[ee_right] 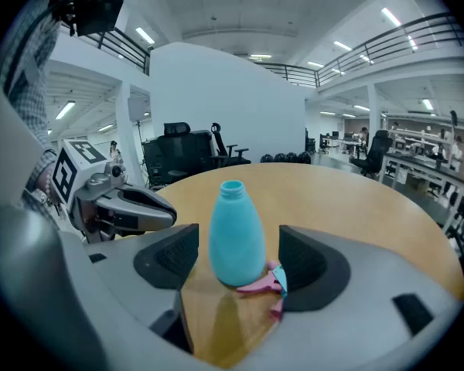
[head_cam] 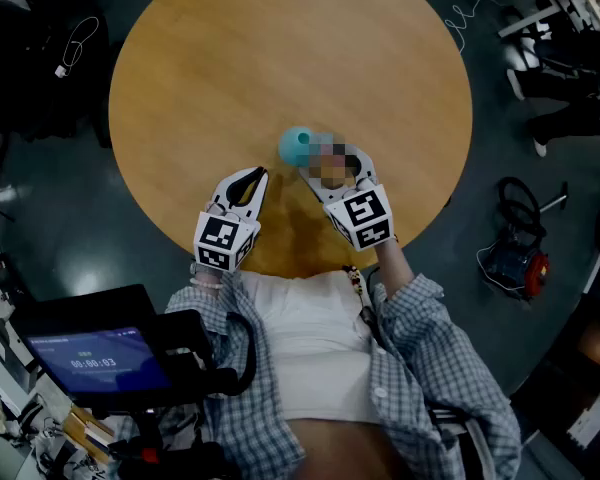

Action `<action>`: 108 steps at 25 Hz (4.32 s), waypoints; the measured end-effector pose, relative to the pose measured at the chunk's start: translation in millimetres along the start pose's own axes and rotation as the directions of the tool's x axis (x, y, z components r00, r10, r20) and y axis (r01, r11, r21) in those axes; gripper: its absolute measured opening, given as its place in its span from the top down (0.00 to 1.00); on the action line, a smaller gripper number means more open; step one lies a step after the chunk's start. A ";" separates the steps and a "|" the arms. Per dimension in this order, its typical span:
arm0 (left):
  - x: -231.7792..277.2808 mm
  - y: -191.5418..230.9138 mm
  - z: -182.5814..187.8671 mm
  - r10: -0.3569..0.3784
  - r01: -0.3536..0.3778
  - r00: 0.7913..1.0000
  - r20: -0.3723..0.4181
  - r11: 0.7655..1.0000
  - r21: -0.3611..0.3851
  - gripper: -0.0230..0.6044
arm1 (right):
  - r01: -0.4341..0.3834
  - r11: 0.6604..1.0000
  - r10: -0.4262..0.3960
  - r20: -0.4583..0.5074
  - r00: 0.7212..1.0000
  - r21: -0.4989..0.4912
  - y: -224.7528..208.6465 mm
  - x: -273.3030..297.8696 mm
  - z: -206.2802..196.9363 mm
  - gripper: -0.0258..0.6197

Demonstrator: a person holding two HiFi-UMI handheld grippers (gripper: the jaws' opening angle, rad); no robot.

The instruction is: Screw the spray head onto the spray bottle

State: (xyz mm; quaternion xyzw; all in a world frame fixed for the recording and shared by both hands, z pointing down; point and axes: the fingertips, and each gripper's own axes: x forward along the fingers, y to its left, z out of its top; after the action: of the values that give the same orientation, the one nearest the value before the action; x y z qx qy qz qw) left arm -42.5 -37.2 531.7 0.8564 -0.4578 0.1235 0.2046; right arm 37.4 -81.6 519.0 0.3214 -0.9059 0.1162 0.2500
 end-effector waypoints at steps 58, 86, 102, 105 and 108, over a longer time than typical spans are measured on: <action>39.1 -48.5 3.5 -0.106 0.114 0.993 -0.044 0.947 0.301 0.31 | -0.163 0.965 0.149 0.081 0.986 0.204 19.5 -36.8 37.1 0.48; 25.4 -33.2 9.7 -0.054 0.048 0.998 0.019 0.968 0.247 0.31 | -0.266 0.719 0.228 0.143 0.963 0.642 4.2 -5.0 3.7 0.57; 34.0 -28.4 -3.6 -0.039 0.042 0.999 -0.013 0.967 0.250 0.31 | -0.371 0.873 0.309 0.231 0.923 0.316 52.6 -45.9 57.2 0.72; 34.7 -29.0 -2.2 -0.042 0.042 0.999 -0.005 0.970 0.240 0.31 | -0.384 0.879 0.329 0.222 0.918 0.284 57.2 -47.8 58.3 0.72; 32.4 -28.9 10.8 -0.038 0.030 0.999 0.032 0.976 0.215 0.31 | -0.381 0.891 0.335 0.208 0.919 0.246 58.4 -49.0 57.6 0.72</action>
State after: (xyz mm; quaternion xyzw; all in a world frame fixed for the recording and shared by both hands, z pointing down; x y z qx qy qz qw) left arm -0.2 -51.6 528.2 0.8832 -0.4307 0.1531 0.1050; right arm 11.0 -32.5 441.4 0.1893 -0.9409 0.2617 0.1022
